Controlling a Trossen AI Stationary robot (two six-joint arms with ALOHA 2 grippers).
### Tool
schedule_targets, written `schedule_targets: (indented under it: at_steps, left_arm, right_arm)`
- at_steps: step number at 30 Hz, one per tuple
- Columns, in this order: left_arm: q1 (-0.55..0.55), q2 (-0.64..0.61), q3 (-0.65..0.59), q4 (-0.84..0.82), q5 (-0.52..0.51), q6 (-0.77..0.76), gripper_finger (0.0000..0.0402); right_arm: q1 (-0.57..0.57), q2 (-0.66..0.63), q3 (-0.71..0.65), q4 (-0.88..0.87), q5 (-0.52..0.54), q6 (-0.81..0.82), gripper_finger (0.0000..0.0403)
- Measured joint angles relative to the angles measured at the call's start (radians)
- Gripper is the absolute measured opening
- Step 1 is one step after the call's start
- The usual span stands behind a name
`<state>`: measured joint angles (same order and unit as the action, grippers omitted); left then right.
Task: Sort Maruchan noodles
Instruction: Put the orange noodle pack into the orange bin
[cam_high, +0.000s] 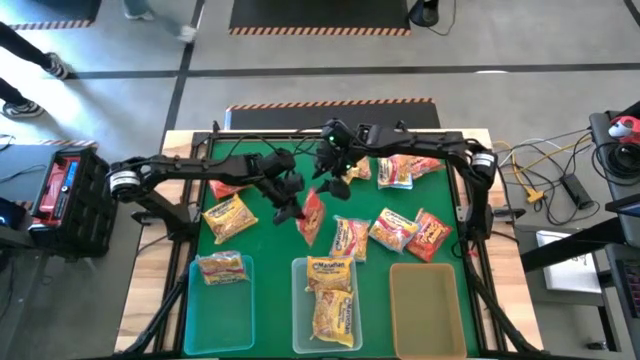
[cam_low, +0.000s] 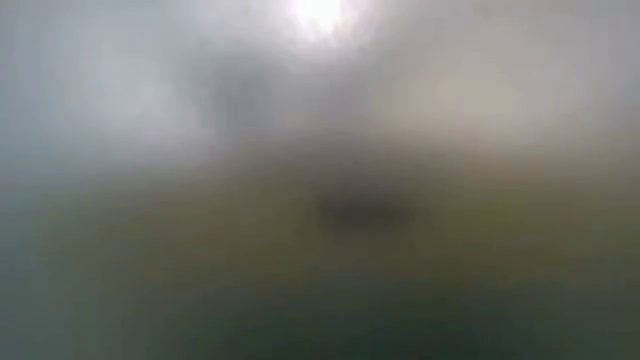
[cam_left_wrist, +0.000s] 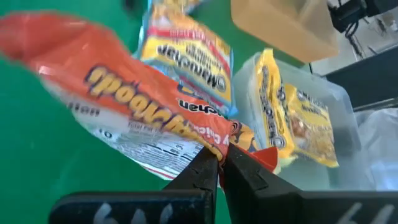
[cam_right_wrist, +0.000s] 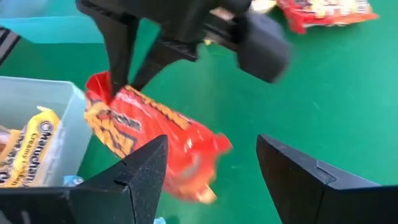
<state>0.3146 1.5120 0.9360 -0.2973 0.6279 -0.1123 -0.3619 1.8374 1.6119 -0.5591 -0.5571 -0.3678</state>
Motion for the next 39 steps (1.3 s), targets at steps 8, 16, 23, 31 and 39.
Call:
schedule_targets:
  at_steps: [8, 16, 23, 31, 39]
  left_arm:
    - [0.0, 0.0, 0.0, 0.029, -0.049, -0.008, 0.0]
    - [0.0, 0.003, -0.001, 0.053, -0.108, -0.008, 0.0]
    - [0.0, 0.003, -0.003, 0.048, -0.107, -0.008, 0.0]
    - [0.001, 0.004, -0.001, 0.101, -0.107, -0.005, 0.0]
    - [0.0, 0.004, -0.001, 0.13, -0.107, -0.005, 0.0]
  right_arm:
    - [0.052, 0.04, -0.001, 0.004, 0.0, -0.066, 0.0234]
    - [0.09, 0.061, -0.002, -0.009, -0.001, -0.079, 0.0229]
    - [0.107, 0.081, -0.002, -0.02, 0.009, -0.079, 0.0228]
    - [0.111, 0.106, -0.003, -0.048, 0.018, -0.007, 0.0209]
    - [0.11, 0.112, -0.003, -0.055, 0.019, 0.033, 0.0133]
